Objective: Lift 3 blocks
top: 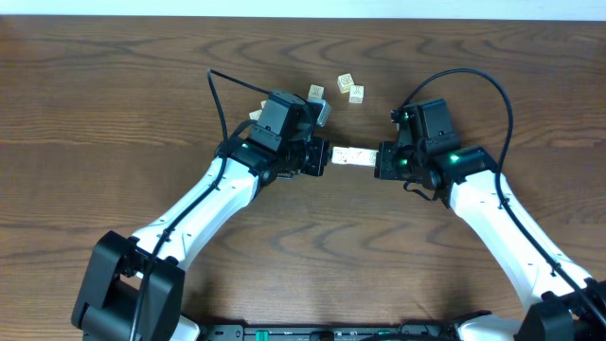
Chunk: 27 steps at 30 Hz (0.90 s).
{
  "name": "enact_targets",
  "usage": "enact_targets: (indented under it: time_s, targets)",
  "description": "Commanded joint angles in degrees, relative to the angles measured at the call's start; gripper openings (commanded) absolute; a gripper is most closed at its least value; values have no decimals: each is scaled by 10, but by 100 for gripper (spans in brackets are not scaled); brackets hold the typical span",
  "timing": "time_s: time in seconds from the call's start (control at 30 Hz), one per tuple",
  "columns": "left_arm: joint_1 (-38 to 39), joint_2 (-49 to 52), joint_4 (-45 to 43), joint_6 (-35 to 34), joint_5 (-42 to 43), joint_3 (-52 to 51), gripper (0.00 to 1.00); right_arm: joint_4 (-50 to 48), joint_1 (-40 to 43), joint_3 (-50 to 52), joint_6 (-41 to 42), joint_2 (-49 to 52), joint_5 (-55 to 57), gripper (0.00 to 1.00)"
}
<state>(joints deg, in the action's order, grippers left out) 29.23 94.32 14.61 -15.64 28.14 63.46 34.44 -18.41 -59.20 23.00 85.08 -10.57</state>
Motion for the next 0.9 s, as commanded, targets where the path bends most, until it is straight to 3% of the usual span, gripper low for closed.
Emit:
enact_targets:
  time_s: [0.0, 0.87]
  targets:
    - [33, -1, -9, 0, 83, 31, 7, -17, -31, -17, -8, 9, -132, 1]
    - [34, 0, -9, -1, 68, 14, 7, -23, -31, -17, -8, 22, -130, 1]
